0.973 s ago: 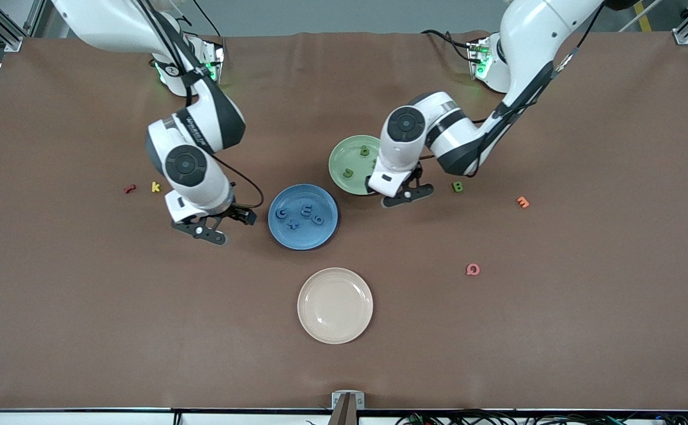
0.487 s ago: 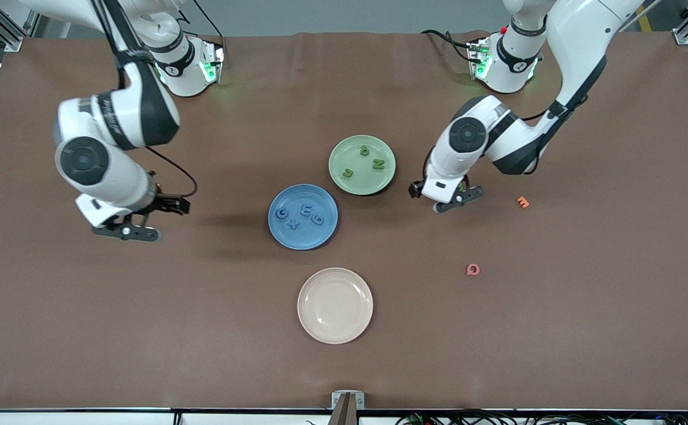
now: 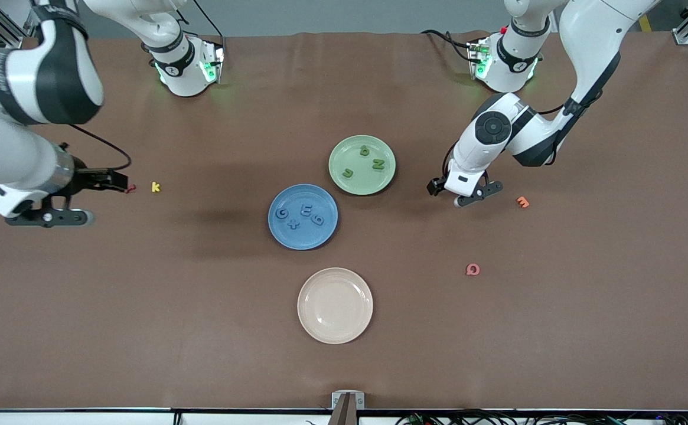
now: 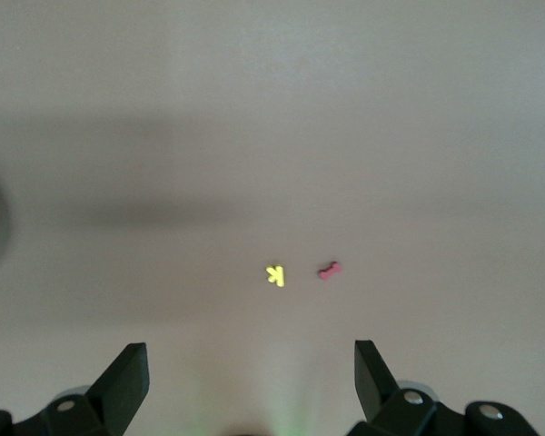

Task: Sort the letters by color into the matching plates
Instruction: 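Grasp the green B with the left gripper while the right gripper withdraws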

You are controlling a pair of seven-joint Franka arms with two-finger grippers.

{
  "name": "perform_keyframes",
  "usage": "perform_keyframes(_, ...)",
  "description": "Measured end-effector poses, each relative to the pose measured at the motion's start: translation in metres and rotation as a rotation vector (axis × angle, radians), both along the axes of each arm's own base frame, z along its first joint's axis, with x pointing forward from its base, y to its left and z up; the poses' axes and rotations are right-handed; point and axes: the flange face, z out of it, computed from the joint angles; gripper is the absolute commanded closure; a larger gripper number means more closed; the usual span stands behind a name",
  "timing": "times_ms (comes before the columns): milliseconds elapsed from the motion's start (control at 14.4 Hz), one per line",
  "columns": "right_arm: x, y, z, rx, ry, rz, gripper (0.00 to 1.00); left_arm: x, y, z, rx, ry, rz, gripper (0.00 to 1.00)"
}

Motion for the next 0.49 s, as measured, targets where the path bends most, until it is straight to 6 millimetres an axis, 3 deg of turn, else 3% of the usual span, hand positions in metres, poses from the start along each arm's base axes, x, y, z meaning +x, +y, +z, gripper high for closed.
perform_keyframes(487, -0.008, -0.035, 0.059, 0.09, 0.031, -0.081, 0.0, -0.012, 0.011, -0.011, 0.022, -0.002, -0.044, 0.08)
